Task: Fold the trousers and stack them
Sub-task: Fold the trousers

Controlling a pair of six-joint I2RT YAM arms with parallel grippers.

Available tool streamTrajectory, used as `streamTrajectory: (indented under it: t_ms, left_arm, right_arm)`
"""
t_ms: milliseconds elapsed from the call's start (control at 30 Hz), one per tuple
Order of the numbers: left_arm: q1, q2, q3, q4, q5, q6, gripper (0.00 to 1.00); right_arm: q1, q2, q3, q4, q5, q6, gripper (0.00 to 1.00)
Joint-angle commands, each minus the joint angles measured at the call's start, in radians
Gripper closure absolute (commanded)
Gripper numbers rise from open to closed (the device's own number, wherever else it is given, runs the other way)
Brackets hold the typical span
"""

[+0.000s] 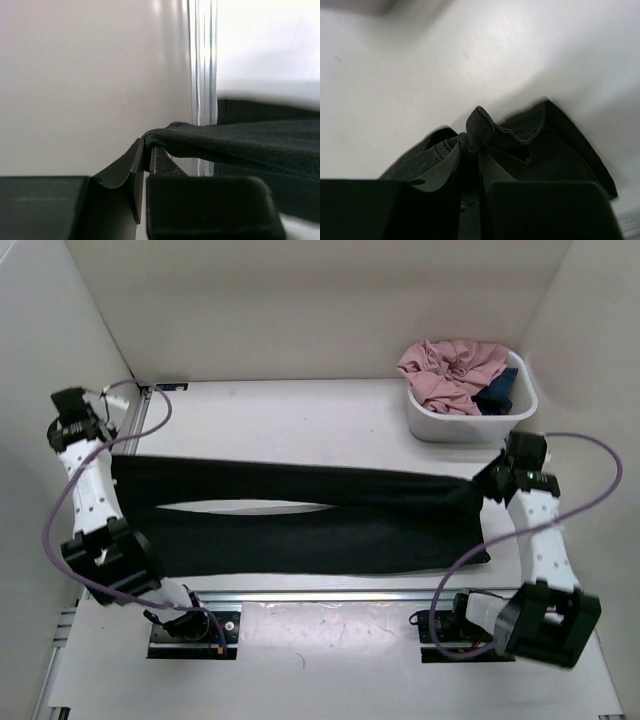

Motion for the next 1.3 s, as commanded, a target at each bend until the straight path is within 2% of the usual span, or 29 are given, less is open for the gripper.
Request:
streamTrajectory:
  t_ms: [0, 33, 133, 233, 333, 433, 633, 667, 700, 767, 800, 833, 933, 967, 1100, 1267]
  left_arm:
    - [0.120, -0.115, -0.204, 0.058, 0.022, 0.174, 0.86]
    - [0.169, -0.185, -0.326, 0.082, 0.039, 0.200, 0.86]
    - [0.240, -0.305, -0.525, 0.114, 0.093, 0.303, 0.86]
    - [0.306, -0.375, -0.642, 0.154, 0.133, 0.378, 0.86]
    - [0.387, -0.388, -0.689, 0.177, 0.183, 0.441, 0.86]
    - [0.453, -0.377, -0.712, 0.186, 0.226, 0.518, 0.86]
    - [0.485, -0.368, -0.760, 0.196, 0.239, 0.599, 0.86]
    - [0.485, -0.368, -0.772, 0.196, 0.239, 0.600, 0.86]
    - [0.485, -0.368, -0.783, 0.196, 0.239, 0.600, 0.86]
    - [0.485, -0.368, -0.783, 0.196, 0.248, 0.609, 0.86]
    - [0.485, -0.368, -0.792, 0.196, 0.248, 0.609, 0.86]
    - [0.485, -0.368, -0.792, 0.196, 0.259, 0.609, 0.86]
    - [0.485, -0.359, -0.792, 0.196, 0.268, 0.600, 0.86]
    - [0.485, -0.359, -0.780, 0.196, 0.268, 0.589, 0.86]
    - [0.485, -0.341, -0.760, 0.196, 0.268, 0.580, 0.86]
    - [0.485, -0.331, -0.748, 0.196, 0.248, 0.569, 0.86]
  right_arm:
    - [-0.025, -0.156, -0.167, -0.093, 0.069, -0.013, 1.00]
    - [-0.025, -0.199, -0.210, -0.120, 0.083, 0.003, 1.00]
    - [-0.025, -0.356, -0.346, -0.142, 0.051, 0.058, 1.00]
    - [-0.035, -0.463, -0.411, -0.223, 0.078, 0.108, 1.00]
    - [-0.035, -0.540, -0.431, -0.283, 0.103, 0.119, 1.00]
    - [-0.035, -0.540, -0.442, -0.328, 0.125, 0.133, 1.00]
    - [-0.035, -0.499, -0.452, -0.377, 0.127, 0.190, 1.00]
    - [-0.035, -0.499, -0.443, -0.412, 0.139, 0.208, 0.98]
    - [-0.035, -0.508, -0.443, -0.429, 0.153, 0.225, 0.91]
    - [-0.035, -0.529, -0.416, -0.464, 0.191, 0.256, 0.66]
    - [-0.035, -0.566, -0.400, -0.487, 0.201, 0.269, 0.42]
    - [-0.035, -0.585, -0.374, -0.487, 0.201, 0.270, 0.38]
    - [-0.035, -0.634, -0.256, -0.446, 0.164, 0.215, 0.30]
    - [-0.035, -0.634, -0.232, -0.428, 0.131, 0.143, 0.28]
    - [-0.035, -0.483, -0.169, -0.450, -0.069, 0.043, 0.25]
    - [-0.035, -0.434, -0.239, -0.526, -0.195, 0.157, 0.21]
